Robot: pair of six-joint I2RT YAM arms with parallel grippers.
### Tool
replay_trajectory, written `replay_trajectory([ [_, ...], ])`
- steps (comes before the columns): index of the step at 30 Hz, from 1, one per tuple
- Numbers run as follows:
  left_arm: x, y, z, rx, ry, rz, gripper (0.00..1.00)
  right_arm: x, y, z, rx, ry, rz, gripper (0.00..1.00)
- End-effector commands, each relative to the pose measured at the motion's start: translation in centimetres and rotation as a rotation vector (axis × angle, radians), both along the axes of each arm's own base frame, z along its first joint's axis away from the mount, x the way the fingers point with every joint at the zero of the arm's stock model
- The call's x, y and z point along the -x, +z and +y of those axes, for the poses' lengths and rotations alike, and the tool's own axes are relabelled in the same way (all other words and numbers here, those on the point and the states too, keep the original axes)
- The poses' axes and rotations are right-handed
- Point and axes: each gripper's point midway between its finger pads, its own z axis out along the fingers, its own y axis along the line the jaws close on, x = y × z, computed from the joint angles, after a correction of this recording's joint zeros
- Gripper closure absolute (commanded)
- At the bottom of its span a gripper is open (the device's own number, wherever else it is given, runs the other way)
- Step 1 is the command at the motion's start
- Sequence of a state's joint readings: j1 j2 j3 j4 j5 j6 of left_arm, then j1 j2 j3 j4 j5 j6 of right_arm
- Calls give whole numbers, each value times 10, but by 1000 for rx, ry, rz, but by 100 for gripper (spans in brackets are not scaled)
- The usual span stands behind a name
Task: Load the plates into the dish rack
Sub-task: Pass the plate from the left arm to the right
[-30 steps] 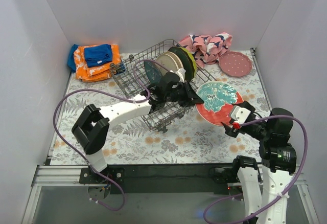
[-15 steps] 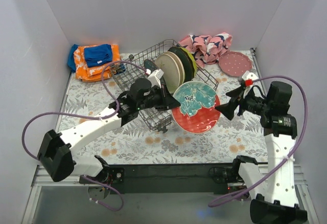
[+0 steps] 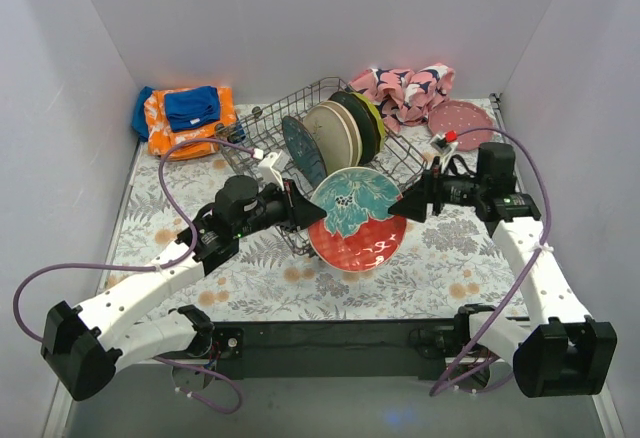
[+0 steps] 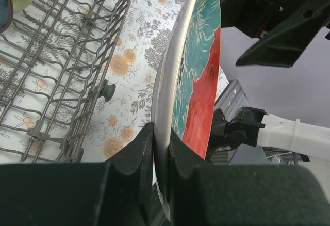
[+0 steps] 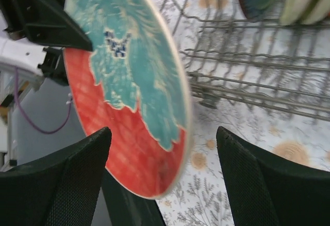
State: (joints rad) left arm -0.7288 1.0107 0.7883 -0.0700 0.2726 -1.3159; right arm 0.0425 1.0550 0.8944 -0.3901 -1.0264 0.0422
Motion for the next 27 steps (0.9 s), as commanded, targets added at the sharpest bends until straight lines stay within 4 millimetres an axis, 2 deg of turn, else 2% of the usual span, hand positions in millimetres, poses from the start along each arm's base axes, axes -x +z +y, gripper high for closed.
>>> replay_trajectory([
  [1, 3, 83, -1, 225, -16, -199, 100, 7, 12, 32, -39, 109, -49, 14],
  [3, 3, 86, 0, 232, -10, -207, 100, 10, 14, 40, -63, 151, -36, 20],
  [5, 3, 88, 2, 235, -1, -212, 100, 12, 14, 45, -87, 192, -1, 32],
  [8, 3, 88, 3, 243, 4, -216, 100, 15, 15, 51, -119, 248, 47, 44],
  [11, 3, 89, 5, 253, 9, -220, 100, 19, 14, 56, -146, 292, 81, 49],
  [15, 1, 85, 7, 245, 25, -222, 100, 25, 22, 61, -174, 344, 77, 63],
  [16, 0, 84, 7, 241, 30, -219, 100, 27, 25, 61, -180, 354, 72, 69],
  [17, -1, 83, 7, 238, 33, -218, 100, 30, 27, 61, -189, 370, 69, 81],
  [20, -4, 80, 8, 222, 40, -221, 100, 35, 31, 62, -201, 402, 52, 99],
  [24, -8, 79, 8, 194, 46, -223, 100, 36, 36, 62, -196, 401, -5, 99],
  [25, -9, 73, 8, 173, 48, -211, 100, 35, 39, 61, -193, 392, -21, 99],
  [27, -10, 71, 11, 156, 67, -205, 82, 28, 44, 61, -173, 358, -77, 99],
])
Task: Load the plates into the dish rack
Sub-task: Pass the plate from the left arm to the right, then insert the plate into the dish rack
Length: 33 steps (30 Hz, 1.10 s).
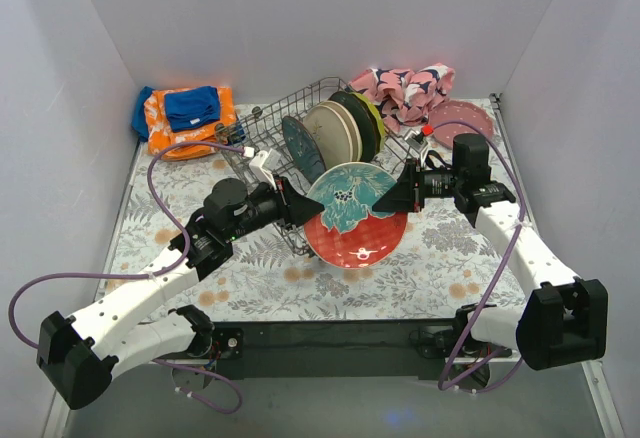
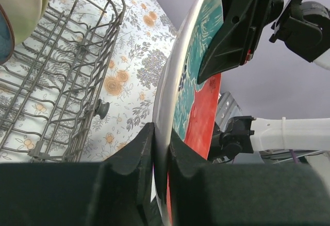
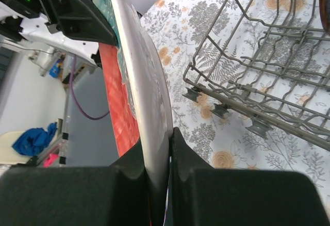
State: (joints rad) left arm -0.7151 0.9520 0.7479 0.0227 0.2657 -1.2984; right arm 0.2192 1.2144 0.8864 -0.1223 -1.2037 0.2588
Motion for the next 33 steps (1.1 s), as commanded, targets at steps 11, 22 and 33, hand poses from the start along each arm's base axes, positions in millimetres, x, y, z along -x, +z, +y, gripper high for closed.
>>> replay_trajectory([
  [11, -22, 39, 80, -106, 382, -139, 43, -34, 81, 7, 38, -137, -390, 99],
  [22, -20, -17, 193, -314, 878, -43, 21, -86, 124, 71, 206, -282, -576, 99],
  [33, -7, -41, 207, -291, 937, 51, 21, -130, 142, 157, 364, -504, -833, 99],
])
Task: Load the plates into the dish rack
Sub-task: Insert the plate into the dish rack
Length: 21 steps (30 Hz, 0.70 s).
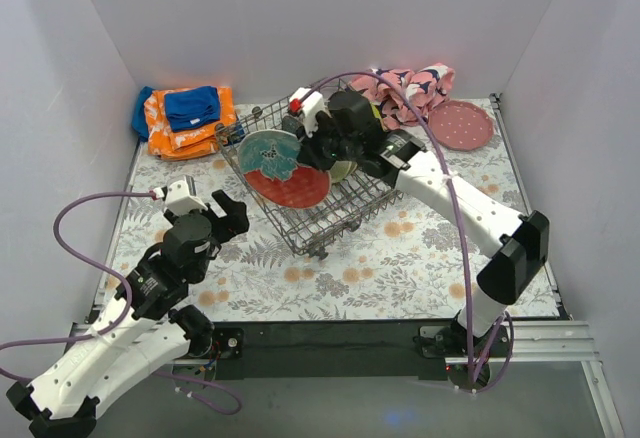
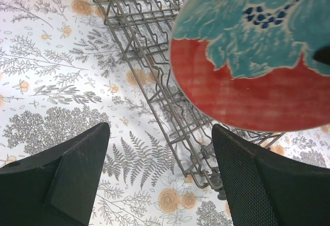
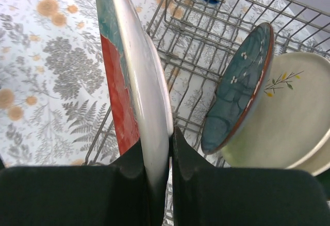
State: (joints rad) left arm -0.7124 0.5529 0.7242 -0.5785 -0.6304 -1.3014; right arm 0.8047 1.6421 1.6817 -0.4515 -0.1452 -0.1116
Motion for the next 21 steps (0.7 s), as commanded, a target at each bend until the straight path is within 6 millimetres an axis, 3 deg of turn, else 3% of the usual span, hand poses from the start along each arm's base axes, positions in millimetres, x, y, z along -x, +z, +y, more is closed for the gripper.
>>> replay_trajectory([
  [1, 6, -9, 14, 33, 67, 13, 21, -39, 89, 15, -150, -175, -301, 99],
  [7, 10, -18, 14, 65, 70, 26, 21, -62, 85, 25, -145, -370, -386, 99],
  [11, 11, -18, 14, 73, 68, 22, 21, -80, 92, 16, -168, -521, -430, 99],
  [12, 11, -17, 14, 73, 69, 21, 21, -83, 84, 17, -150, -533, -427, 99],
  [14, 11, -18, 14, 70, 65, 21, 21, -89, 89, 18, -175, -562, -456, 99],
  [21, 12, -18, 13, 75, 61, 19, 21, -99, 73, 21, -155, -630, -481, 99],
])
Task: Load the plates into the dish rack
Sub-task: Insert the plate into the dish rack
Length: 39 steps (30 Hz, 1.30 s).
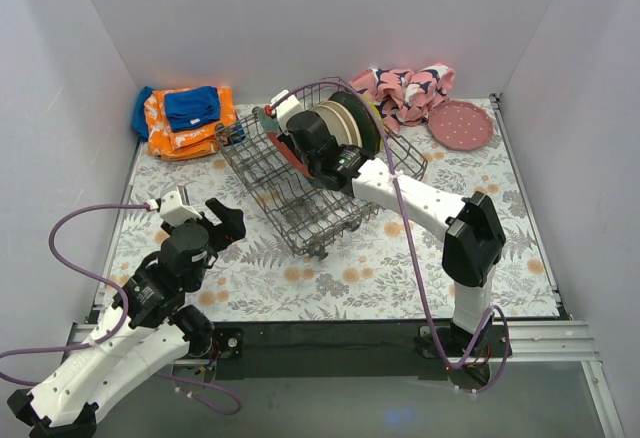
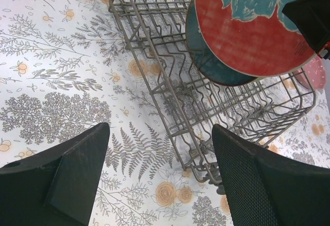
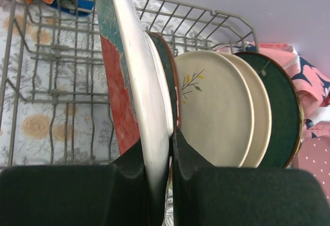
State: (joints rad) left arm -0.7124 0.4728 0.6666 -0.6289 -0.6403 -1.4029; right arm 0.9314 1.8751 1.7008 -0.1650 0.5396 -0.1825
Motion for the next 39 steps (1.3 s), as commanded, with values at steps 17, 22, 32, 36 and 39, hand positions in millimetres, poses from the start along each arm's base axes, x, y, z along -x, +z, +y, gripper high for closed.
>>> replay_trajectory([
  [17, 1, -2, 3, 0, 12, -4, 21, -24, 70, 14, -247, -133, -231, 99],
  [22, 1, -1, 3, 2, 10, -6, 21, -26, 53, 15, -218, -136, -218, 99],
  [32, 1, -1, 3, 4, 7, -8, 21, -27, 18, 15, -167, -139, -186, 99],
  [36, 1, -2, 3, 3, 9, -6, 21, -26, 2, 13, -145, -144, -169, 99],
  [39, 1, -1, 3, 4, 9, -9, 21, -26, -6, 14, -140, -140, -155, 98],
])
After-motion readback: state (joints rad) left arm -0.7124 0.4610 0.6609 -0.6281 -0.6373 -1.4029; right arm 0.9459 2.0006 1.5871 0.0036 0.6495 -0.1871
